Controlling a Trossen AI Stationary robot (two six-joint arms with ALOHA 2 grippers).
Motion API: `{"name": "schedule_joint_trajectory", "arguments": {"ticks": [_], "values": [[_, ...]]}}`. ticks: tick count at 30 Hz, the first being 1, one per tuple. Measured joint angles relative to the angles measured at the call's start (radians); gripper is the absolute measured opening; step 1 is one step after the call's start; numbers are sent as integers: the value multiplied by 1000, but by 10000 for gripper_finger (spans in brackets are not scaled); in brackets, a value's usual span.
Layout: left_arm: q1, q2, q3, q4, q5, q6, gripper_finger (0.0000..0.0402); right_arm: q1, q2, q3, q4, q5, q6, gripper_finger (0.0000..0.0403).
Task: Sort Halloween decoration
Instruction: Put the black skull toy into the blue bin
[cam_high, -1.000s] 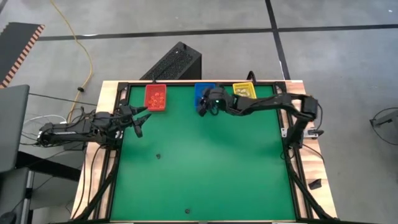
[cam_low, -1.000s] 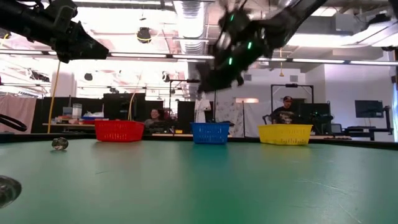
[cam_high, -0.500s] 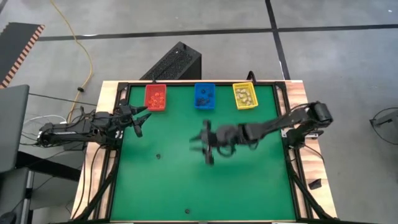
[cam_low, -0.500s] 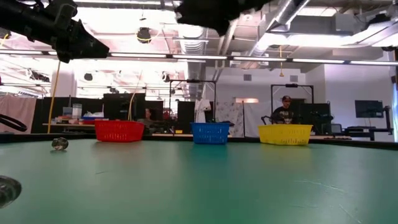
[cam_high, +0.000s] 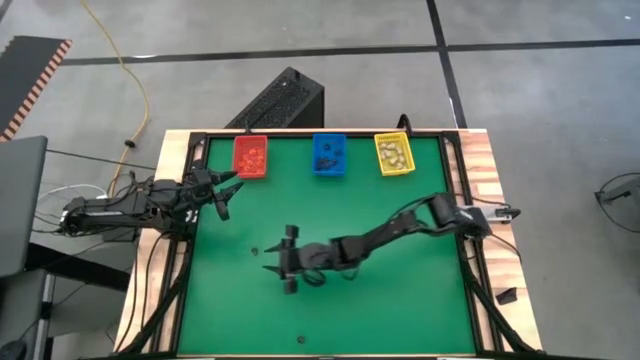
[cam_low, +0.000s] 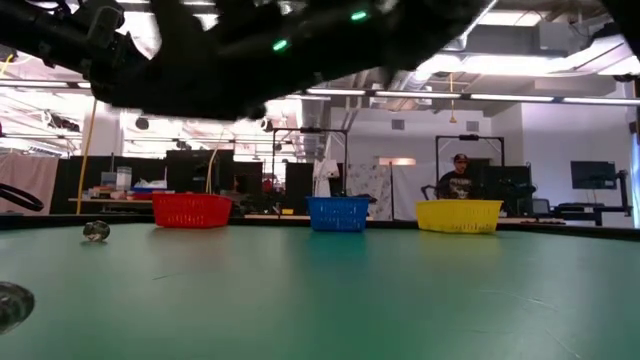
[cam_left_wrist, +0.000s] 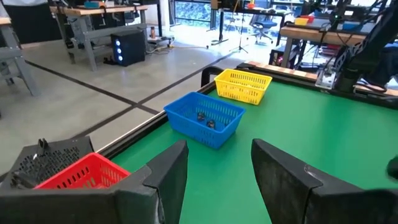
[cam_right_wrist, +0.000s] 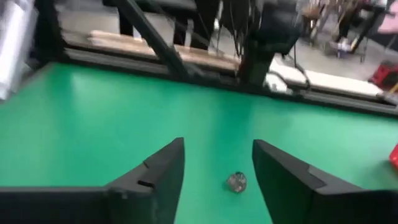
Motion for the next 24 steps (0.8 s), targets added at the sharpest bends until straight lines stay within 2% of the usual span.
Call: {"name": "schedule_joint_trajectory", "arguments": {"ticks": [7, 13, 17, 24], "values": [[0, 0, 0, 0, 0, 14, 169, -58, 137, 291, -278, -35, 2, 284], [0, 0, 0, 2, -2, 19, 169, -114, 288, 468, -318, -230, 86, 291], [0, 0, 0, 1, -2, 19, 169, -143, 363, 523, -337, -240, 109, 291], [0, 0, 0, 2, -3, 27, 169, -165, 360, 509, -378, -240, 127, 291]]}}
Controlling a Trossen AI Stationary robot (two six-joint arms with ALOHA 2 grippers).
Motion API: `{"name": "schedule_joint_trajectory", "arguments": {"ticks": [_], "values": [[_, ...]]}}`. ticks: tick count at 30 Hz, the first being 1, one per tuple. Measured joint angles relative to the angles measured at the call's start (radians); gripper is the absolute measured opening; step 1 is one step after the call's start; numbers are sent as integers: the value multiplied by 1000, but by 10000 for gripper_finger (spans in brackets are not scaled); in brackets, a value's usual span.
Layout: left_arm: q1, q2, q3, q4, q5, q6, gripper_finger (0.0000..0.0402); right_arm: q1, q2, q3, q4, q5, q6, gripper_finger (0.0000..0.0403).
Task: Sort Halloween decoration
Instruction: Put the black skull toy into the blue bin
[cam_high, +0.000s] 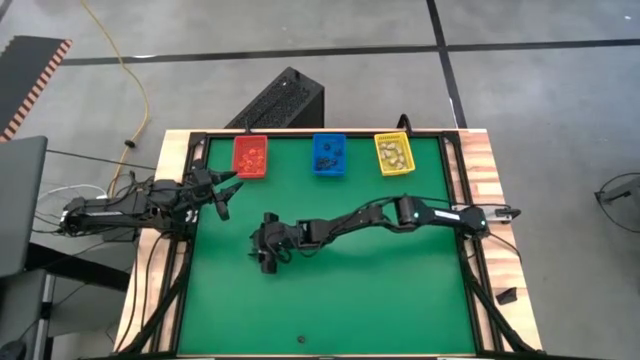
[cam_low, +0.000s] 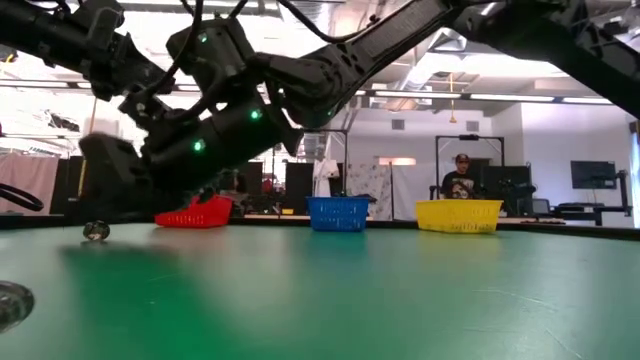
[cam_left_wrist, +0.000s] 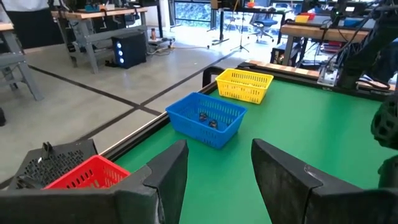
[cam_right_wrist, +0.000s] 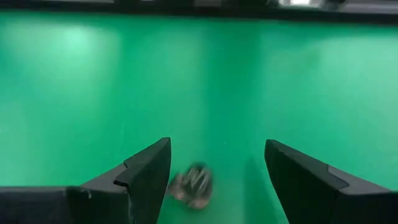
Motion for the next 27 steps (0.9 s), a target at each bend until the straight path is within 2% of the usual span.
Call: {"name": "schedule_joint_trajectory", "arguments": {"ticks": [11, 14, 19, 24, 27], "values": [[0, 0, 0, 2, -1, 0, 169, 14, 78, 4, 60, 10, 61, 289], [0, 0, 0, 0, -1, 0, 169, 20, 82, 5, 50, 64, 72, 276], [0, 0, 0, -1, 0, 2, 169, 26, 83, 3, 41, 85, 92, 222], [0, 0, 0, -2, 0, 3, 169, 23, 83, 2, 32, 92, 106, 125], [0, 0, 0, -2, 0, 3, 169, 24, 83, 2, 32, 93, 106, 112]]}}
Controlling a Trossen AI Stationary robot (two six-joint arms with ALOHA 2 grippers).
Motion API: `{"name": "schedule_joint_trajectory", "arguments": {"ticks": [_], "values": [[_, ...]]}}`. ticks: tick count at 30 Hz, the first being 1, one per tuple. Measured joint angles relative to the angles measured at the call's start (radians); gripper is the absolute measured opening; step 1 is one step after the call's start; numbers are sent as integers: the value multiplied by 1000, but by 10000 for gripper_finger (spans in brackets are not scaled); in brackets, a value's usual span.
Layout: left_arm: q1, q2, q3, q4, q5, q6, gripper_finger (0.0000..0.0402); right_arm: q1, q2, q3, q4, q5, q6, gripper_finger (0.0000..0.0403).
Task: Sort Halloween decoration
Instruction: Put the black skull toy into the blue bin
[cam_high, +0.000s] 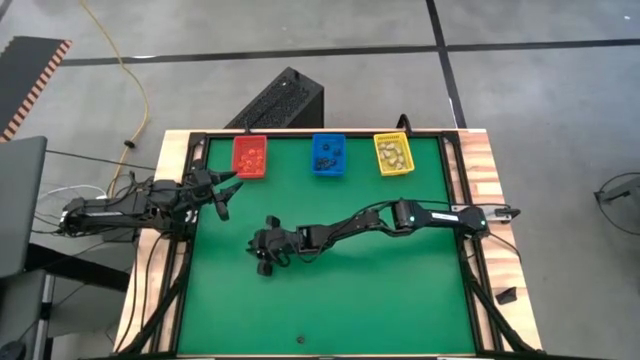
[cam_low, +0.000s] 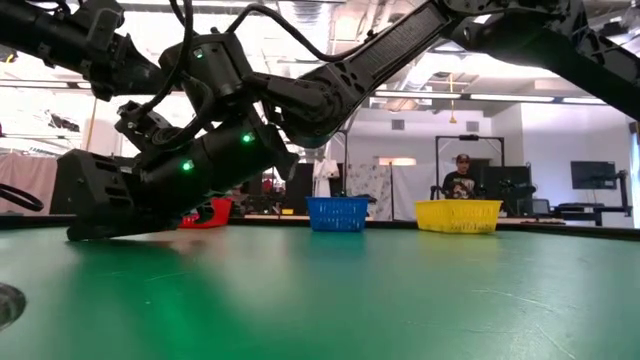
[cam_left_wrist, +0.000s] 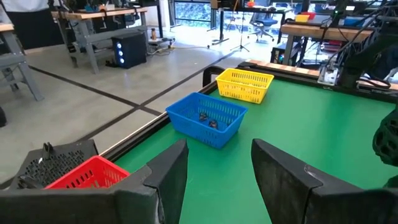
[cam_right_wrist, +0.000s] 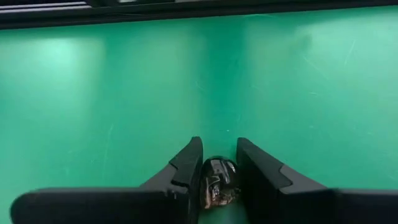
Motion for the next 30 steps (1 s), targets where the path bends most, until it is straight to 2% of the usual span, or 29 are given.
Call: {"name": "schedule_joint_trajectory", "arguments": {"ticks": [9, 15, 20, 30], "values": [[0, 0, 0, -15, 0, 1, 169, 6, -25, -4, 11, 20, 30, 112], [0, 0, 0, -16, -11, 1, 169, -2, -135, -9, -220, 46, -97, 112], [0, -5, 0, -16, -12, 1, 169, -40, -260, -5, -326, 61, -214, 112], [0, -41, 0, -59, -12, -12, 169, -161, -444, -5, -694, 94, -293, 112]]}}
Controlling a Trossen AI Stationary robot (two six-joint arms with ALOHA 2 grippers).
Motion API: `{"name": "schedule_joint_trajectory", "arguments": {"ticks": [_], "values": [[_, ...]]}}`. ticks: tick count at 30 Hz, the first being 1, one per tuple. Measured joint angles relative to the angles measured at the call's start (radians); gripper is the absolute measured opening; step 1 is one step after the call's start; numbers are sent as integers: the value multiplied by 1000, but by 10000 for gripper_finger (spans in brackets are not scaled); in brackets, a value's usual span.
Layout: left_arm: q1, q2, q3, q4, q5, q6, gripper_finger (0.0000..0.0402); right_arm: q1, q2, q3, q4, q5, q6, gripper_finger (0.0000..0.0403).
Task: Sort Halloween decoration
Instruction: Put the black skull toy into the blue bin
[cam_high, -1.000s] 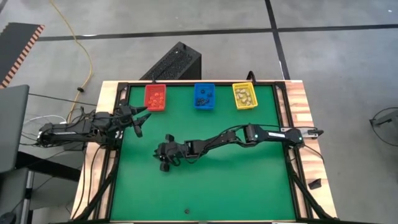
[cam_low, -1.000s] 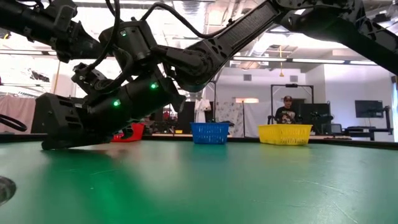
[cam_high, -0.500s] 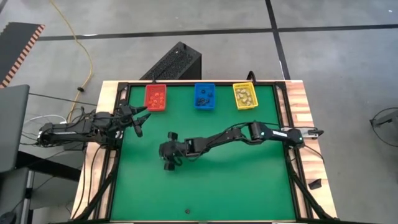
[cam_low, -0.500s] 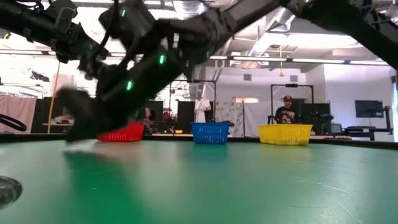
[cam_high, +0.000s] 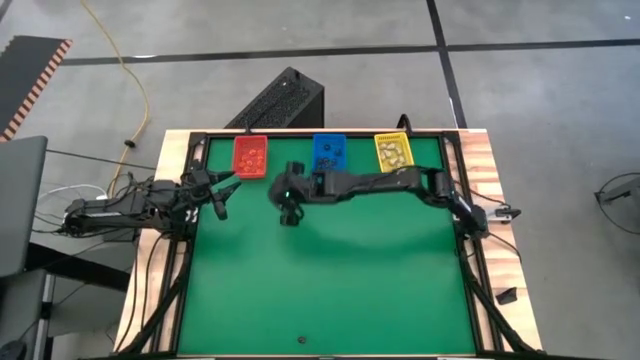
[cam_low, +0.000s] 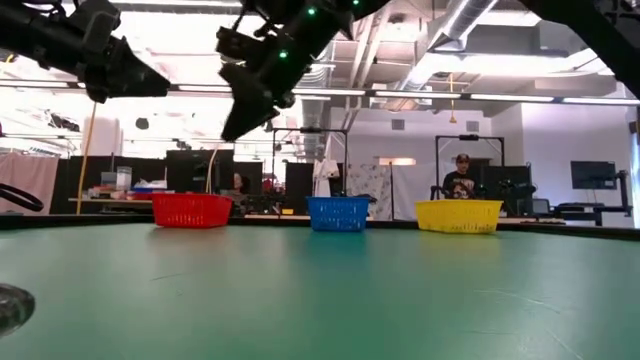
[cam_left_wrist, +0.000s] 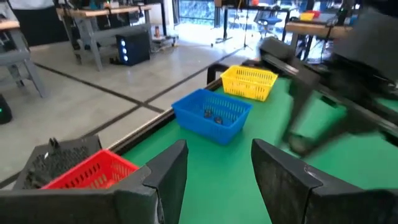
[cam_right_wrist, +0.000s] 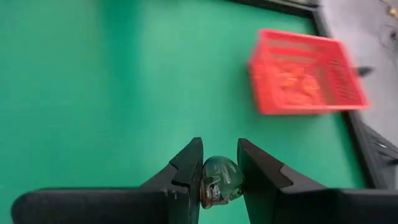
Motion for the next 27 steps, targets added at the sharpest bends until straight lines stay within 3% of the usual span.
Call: {"name": "schedule_joint_trajectory", "arguments": {"ticks": [8, 16, 22, 27], "values": [[0, -27, 0, -34, 5, -24, 169, -124, -166, 0, -200, 0, -94, 112], [0, -49, 0, -39, -1, -22, 169, -291, -372, -27, -404, -28, -71, 112], [0, -49, 0, -67, 6, -44, 169, -379, -617, -385, -307, -58, -19, 112], [0, -49, 0, -38, 5, -44, 169, -372, -838, -729, 91, -59, 61, 112]]}}
